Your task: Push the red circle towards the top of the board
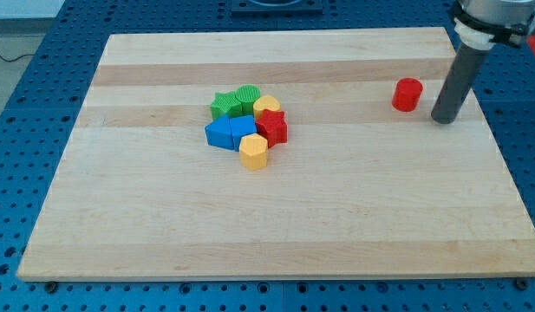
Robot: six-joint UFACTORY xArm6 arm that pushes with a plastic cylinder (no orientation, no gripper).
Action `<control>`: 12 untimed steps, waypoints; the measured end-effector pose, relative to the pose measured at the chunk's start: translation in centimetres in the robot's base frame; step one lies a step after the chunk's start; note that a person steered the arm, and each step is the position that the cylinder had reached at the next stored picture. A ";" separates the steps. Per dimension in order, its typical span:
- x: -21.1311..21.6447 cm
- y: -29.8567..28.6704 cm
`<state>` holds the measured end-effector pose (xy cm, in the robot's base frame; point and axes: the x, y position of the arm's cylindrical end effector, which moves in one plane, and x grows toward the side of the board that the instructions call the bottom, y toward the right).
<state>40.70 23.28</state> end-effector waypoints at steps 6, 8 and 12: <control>-1.4 1.1; -5.7 -2.5; -1.0 -0.9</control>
<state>39.68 22.33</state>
